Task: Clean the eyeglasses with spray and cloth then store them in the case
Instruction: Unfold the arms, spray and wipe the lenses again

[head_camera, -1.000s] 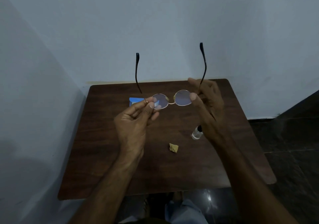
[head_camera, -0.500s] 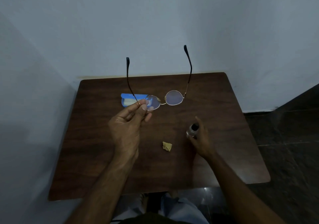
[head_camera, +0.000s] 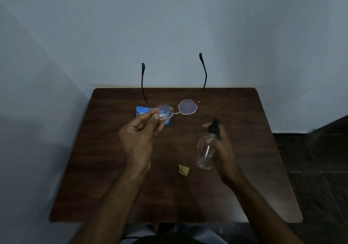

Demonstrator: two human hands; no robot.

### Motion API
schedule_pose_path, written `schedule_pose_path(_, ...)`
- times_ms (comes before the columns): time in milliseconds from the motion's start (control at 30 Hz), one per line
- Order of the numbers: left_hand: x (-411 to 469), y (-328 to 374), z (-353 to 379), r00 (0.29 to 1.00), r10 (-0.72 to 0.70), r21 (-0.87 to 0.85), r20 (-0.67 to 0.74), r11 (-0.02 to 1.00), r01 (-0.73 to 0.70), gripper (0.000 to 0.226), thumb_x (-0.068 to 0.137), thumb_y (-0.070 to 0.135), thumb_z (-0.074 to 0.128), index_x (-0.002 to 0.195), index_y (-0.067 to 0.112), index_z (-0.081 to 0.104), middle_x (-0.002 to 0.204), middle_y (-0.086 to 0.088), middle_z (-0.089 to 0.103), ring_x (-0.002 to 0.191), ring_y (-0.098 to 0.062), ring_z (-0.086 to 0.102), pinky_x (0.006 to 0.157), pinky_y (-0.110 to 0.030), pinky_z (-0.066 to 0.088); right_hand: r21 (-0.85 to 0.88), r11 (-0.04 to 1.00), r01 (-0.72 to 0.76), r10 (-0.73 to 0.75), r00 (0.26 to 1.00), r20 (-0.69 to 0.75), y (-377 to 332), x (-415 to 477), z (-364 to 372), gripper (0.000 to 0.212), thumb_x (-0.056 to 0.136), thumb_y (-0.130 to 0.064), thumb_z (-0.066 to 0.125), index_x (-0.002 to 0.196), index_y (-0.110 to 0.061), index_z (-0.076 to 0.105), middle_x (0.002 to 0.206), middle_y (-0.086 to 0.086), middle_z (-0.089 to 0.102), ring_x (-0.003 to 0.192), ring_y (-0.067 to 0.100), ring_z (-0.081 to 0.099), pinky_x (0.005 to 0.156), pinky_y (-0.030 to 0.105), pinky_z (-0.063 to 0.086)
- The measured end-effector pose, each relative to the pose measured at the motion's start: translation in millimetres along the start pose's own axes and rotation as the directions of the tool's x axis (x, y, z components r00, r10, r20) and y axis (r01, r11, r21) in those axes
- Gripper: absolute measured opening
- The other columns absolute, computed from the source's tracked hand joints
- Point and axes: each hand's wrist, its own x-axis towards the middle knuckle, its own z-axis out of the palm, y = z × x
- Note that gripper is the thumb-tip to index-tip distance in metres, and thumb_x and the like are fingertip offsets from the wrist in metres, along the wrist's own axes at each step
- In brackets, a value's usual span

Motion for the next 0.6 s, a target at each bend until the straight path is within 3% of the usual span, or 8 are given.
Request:
schedule_pose_path(100, 4.3, -3.4, 8.4, 1.0, 0.007, 0.011, -0.002, 1.0, -0.007, 0.02, 0.094, 0.001, 0.074, 0.113, 0.004, 0.078, 0.108, -0.009, 0.082, 0.101, -0.026, 0.08, 0.079, -0.026, 0.064, 0.328, 0.932, -0.153, 0.094, 0.978, 0.186, -36.3, -3.0, 20.0, 0.038, 0.081, -0.027, 0.064, 0.115, -0.01, 0.059, 0.069, 0.017, 0.055, 0.057, 0.026, 0.058, 0.053, 0.034, 0.051)
schedule_pose_path(200, 6.9, -6.1, 15.6, 1.0, 0.024, 0.018, -0.005, 1.0, -0.023, 0.02, 0.094, 0.001, 0.074, 0.112, 0.006, 0.079, 0.106, -0.007, 0.083, 0.1, -0.025, 0.08, 0.078, -0.025, 0.063, 0.506, 0.801, -0.319, 0.133, 0.92, 0.369, -60.0, -4.8, 33.2, 0.06, 0.067, -0.041, 0.084, 0.107, -0.004, 0.06, 0.063, 0.013, 0.05, 0.046, 0.021, 0.053, 0.042, 0.026, 0.047)
schedule_pose_path(300, 9.7, -7.1, 18.1, 0.999, 0.033, 0.035, -0.001, 0.999, -0.033, 0.021, 0.093, 0.001, 0.074, 0.112, 0.008, 0.079, 0.106, -0.004, 0.083, 0.1, -0.024, 0.08, 0.078, -0.025, 0.064, 0.517, 0.716, -0.469, 0.252, 0.865, 0.434, -74.6, 3.0, 40.3, 0.049, 0.08, -0.04, 0.066, 0.11, -0.002, 0.061, 0.058, 0.01, 0.054, 0.041, 0.017, 0.055, 0.036, 0.024, 0.047)
schedule_pose_path(367, 12.2, -7.9, 17.9, 0.999, 0.041, 0.064, -0.001, 0.997, -0.041, 0.022, 0.093, 0.002, 0.075, 0.114, 0.007, 0.078, 0.109, -0.003, 0.082, 0.103, -0.025, 0.08, 0.08, -0.027, 0.064, 0.389, 0.749, -0.536, 0.359, 0.822, 0.441, -84.2, 10.2, 44.8, 0.039, 0.086, -0.039, 0.055, 0.104, -0.008, 0.069, 0.058, 0.01, 0.061, 0.04, 0.019, 0.061, 0.037, 0.025, 0.051)
schedule_pose_path(433, 14.8, -8.1, 17.0, 0.999, 0.053, 0.081, -0.005, 0.995, -0.052, 0.023, 0.092, 0.004, 0.076, 0.113, 0.009, 0.078, 0.109, -0.002, 0.082, 0.103, -0.024, 0.079, 0.08, -0.027, 0.064, 0.165, 0.931, -0.327, 0.268, 0.916, 0.299, -87.5, 14.3, 46.8, 0.025, 0.094, -0.023, 0.056, 0.111, -0.028, 0.073, 0.071, 0.011, 0.069, 0.049, 0.024, 0.068, 0.042, 0.028, 0.055)
schedule_pose_path(500, 17.1, -8.5, 16.3, 0.997, 0.071, 0.091, -0.006, 0.993, -0.07, 0.023, 0.092, 0.004, 0.076, 0.113, 0.011, 0.079, 0.11, -0.001, 0.082, 0.103, -0.024, 0.08, 0.08, -0.028, 0.065, -0.15, 0.988, 0.035, -0.003, 0.977, 0.212, -87.3, 14.1, 48.3, 0.045, 0.102, -0.022, 0.05, 0.139, -0.047, 0.056, 0.083, 0.007, 0.071, 0.056, 0.028, 0.069, 0.047, 0.031, 0.054)
schedule_pose_path(533, 17.9, -9.1, 15.9, 0.997, 0.081, 0.096, -0.004, 0.992, -0.08, 0.022, 0.092, 0.004, 0.076, 0.113, 0.013, 0.079, 0.11, -0.001, 0.082, 0.103, -0.023, 0.08, 0.08, -0.028, 0.065, -0.328, 0.927, 0.181, -0.109, 0.968, 0.226, -85.6, 16.1, 48.4, 0.052, 0.105, -0.024, 0.051, 0.147, -0.053, 0.045, 0.085, 0.003, 0.07, 0.059, 0.025, 0.068, 0.051, 0.032, 0.055)
schedule_pose_path(600, 18.7, -10.4, 15.8, 0.995, 0.095, 0.116, 0.001, 0.989, -0.094, 0.023, 0.093, 0.005, 0.077, 0.112, 0.017, 0.079, 0.11, 0.001, 0.082, 0.102, -0.021, 0.08, 0.08, -0.028, 0.065, -0.613, 0.703, 0.361, -0.238, 0.931, 0.276, -80.0, 22.5, 50.4, 0.059, 0.105, -0.025, 0.054, 0.155, -0.05, 0.036, 0.084, -0.012, 0.065, 0.068, 0.009, 0.064, 0.063, 0.028, 0.055)
